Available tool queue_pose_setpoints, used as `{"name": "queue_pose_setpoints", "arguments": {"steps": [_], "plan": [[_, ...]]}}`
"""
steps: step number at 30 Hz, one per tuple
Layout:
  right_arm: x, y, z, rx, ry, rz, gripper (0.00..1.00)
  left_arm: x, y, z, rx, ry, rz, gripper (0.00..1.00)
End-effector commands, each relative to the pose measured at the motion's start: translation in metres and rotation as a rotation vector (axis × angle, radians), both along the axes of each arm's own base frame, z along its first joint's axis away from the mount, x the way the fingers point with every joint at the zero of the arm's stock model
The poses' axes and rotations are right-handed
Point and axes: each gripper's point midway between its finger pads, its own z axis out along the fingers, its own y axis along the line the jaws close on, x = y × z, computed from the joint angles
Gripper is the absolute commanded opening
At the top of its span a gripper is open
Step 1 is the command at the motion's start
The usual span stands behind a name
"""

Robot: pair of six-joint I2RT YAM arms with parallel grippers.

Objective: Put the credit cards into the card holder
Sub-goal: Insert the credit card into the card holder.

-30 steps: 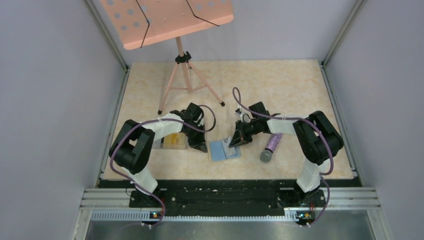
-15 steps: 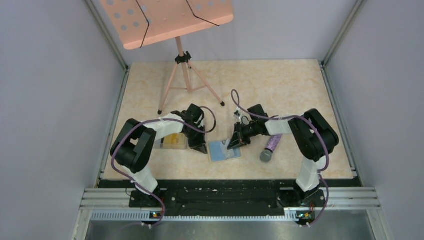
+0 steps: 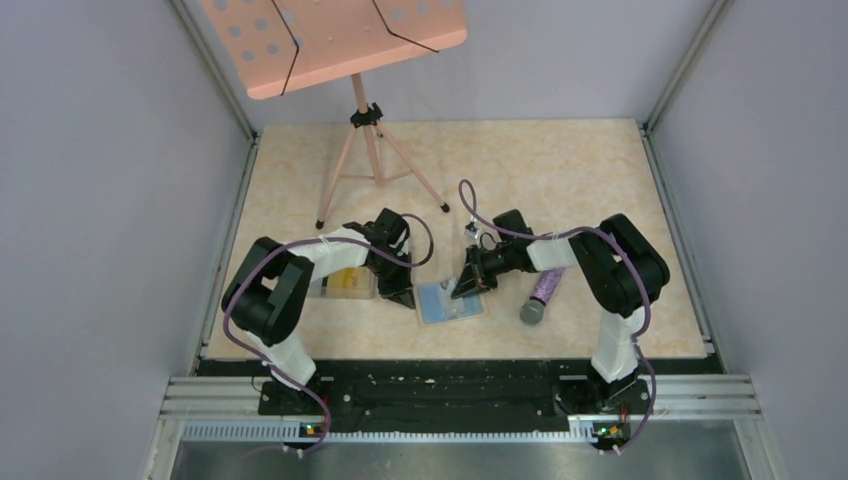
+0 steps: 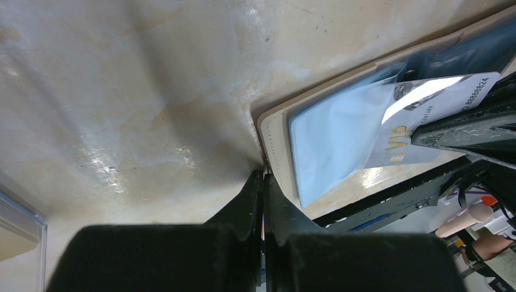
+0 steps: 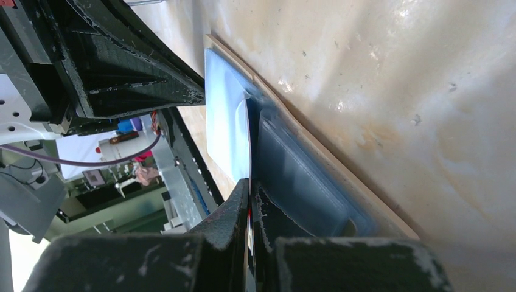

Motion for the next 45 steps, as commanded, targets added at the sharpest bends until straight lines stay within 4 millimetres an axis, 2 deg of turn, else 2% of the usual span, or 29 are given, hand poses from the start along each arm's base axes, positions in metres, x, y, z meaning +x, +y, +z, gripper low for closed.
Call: {"name": "queue_pose_setpoints", "arguments": {"steps": [1, 7, 14, 23, 29, 37, 42, 45], "plan": [[0.007, 0.011, 0.001, 0.015, -0.049, 0.018, 0.0, -0.005, -0.007, -0.011, -0.009, 0.021, -0.006, 0.0], [0.004, 0.014, 0.004, 0.043, -0.012, -0.004, 0.0, -0.005, -0.009, -0.011, -0.015, 0.025, -0.007, 0.0], [0.003, 0.015, -0.004, 0.041, 0.015, -0.007, 0.0, -0.006, -0.009, -0.011, -0.019, 0.025, -0.007, 0.0], [-0.001, 0.011, -0.009, -0.077, -0.002, 0.008, 0.0, -0.005, -0.011, -0.012, -0.025, 0.026, -0.007, 0.0], [0.002, 0.006, 0.001, -0.205, -0.049, 0.027, 0.19, -0.003, -0.012, -0.011, -0.026, 0.021, -0.007, 0.0], [0.012, -0.001, 0.013, -0.366, -0.12, 0.026, 0.4, -0.002, -0.013, -0.011, -0.023, 0.021, -0.009, 0.0], [0.015, -0.003, 0.022, -0.398, -0.14, 0.019, 0.5, -0.001, -0.015, -0.011, -0.032, 0.022, -0.009, 0.0], [0.014, -0.002, 0.03, -0.386, -0.153, 0.017, 0.6, 0.001, -0.015, -0.01, -0.032, 0.019, -0.006, 0.0]]}}
